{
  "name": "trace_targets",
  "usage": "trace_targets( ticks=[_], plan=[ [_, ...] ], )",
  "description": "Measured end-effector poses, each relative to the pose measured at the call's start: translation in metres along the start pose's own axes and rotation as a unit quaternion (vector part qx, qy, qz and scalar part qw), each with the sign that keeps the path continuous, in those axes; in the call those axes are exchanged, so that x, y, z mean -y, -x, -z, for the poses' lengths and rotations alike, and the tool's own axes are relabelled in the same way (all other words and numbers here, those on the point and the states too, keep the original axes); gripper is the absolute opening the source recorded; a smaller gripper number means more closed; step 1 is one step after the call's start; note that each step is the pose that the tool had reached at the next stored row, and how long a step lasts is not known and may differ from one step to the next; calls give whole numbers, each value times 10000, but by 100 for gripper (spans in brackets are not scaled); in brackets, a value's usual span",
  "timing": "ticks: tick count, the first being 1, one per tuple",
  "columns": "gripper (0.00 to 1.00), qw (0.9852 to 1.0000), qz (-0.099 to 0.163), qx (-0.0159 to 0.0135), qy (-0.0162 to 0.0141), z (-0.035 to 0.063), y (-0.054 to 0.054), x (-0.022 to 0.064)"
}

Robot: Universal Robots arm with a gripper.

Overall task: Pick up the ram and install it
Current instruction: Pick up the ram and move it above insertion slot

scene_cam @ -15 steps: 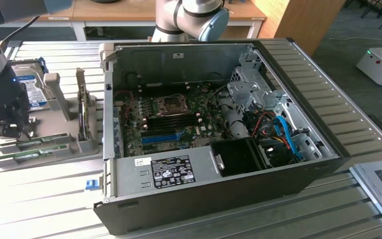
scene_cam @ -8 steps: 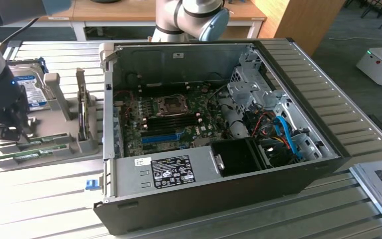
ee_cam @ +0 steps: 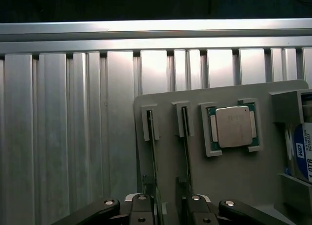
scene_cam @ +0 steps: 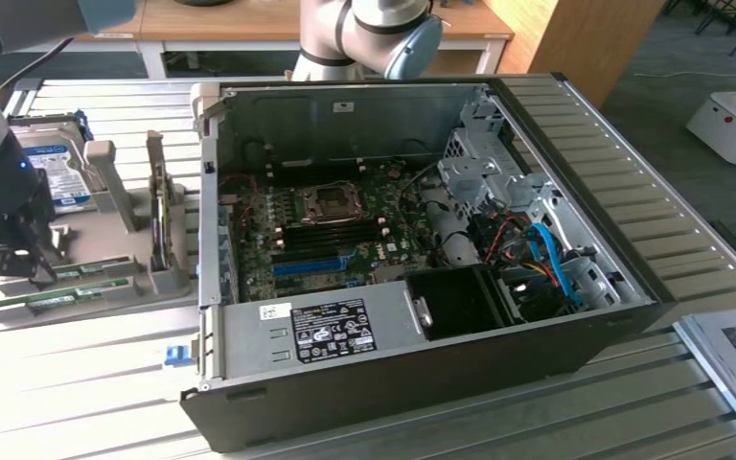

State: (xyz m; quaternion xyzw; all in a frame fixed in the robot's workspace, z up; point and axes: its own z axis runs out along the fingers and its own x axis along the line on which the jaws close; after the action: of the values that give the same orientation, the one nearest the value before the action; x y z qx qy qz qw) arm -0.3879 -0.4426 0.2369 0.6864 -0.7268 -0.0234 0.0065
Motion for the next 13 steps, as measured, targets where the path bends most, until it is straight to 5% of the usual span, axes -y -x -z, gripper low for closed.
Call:
trace_targets(
  ticks=[13],
  plan=[
    [31, 10000, 1, 0, 0, 2, -30, 26]
  ],
)
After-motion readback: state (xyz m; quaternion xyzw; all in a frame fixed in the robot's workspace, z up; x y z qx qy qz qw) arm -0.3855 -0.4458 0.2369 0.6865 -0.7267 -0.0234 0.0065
